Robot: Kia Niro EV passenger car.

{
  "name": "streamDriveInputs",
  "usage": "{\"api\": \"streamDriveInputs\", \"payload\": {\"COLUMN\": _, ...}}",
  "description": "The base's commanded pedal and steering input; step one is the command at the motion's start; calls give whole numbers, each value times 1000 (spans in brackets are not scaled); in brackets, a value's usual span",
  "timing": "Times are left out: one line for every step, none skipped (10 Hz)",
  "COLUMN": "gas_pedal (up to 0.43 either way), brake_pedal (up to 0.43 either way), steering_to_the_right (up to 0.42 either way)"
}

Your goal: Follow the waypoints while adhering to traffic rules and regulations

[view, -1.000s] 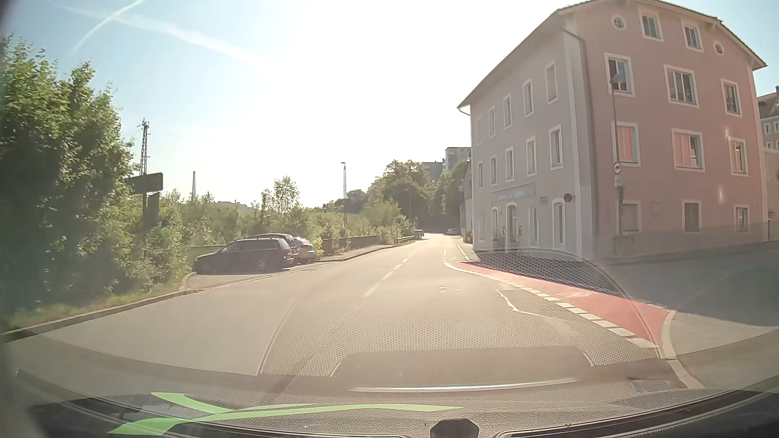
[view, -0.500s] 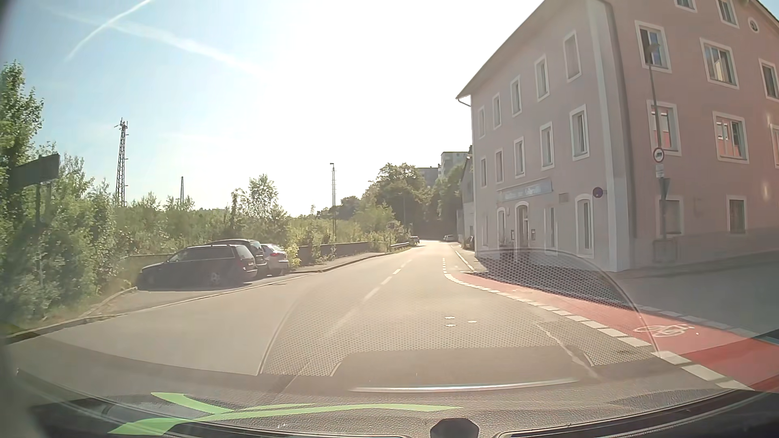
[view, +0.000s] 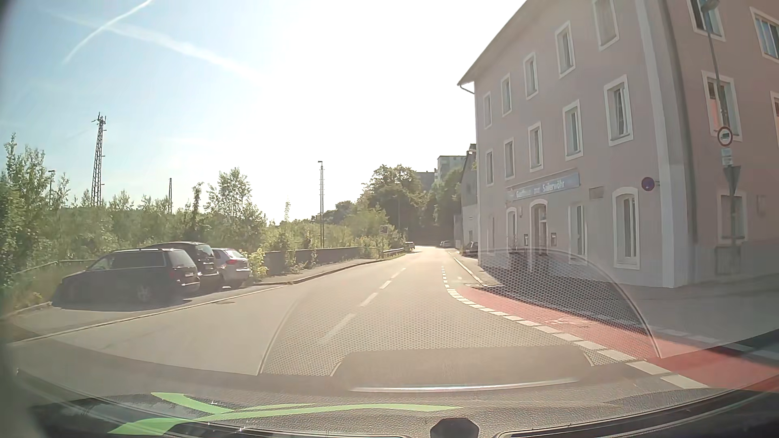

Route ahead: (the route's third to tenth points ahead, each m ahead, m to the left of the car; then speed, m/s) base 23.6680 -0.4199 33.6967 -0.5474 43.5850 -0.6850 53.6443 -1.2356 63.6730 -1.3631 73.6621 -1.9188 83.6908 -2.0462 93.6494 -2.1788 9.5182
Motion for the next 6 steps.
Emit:
{"api": "streamDriveInputs", "payload": {"gas_pedal": 59, "brake_pedal": 0, "steering_to_the_right": 7}}
{"api": "streamDriveInputs", "payload": {"gas_pedal": 67, "brake_pedal": 0, "steering_to_the_right": 7}}
{"api": "streamDriveInputs", "payload": {"gas_pedal": 67, "brake_pedal": 0, "steering_to_the_right": 7}}
{"api": "streamDriveInputs", "payload": {"gas_pedal": 67, "brake_pedal": 0, "steering_to_the_right": 6}}
{"api": "streamDriveInputs", "payload": {"gas_pedal": 67, "brake_pedal": 0, "steering_to_the_right": 5}}
{"api": "streamDriveInputs", "payload": {"gas_pedal": 67, "brake_pedal": 0, "steering_to_the_right": 5}}
